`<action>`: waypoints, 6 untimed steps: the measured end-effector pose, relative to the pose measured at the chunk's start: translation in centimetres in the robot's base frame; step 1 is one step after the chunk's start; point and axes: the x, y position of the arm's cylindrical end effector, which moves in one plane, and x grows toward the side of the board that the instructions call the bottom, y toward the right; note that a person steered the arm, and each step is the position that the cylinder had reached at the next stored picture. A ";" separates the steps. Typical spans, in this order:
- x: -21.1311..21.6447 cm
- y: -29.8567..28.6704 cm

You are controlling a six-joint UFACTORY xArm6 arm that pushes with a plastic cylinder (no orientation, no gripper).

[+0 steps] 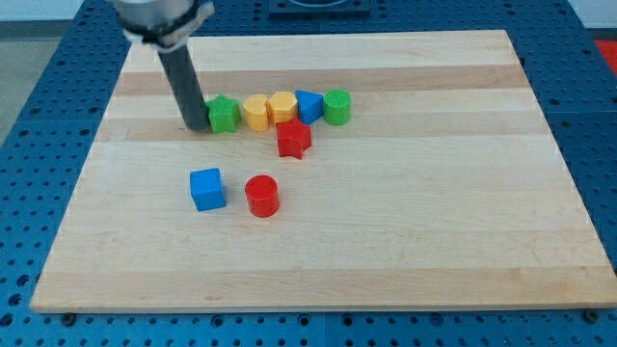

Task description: Push green star to the left side of the yellow heart

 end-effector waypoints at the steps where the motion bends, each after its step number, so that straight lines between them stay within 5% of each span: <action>1: 0.0 0.0; 2: 0.0 0.0; 4: 9.1 -0.6; 6: 13.1 0.3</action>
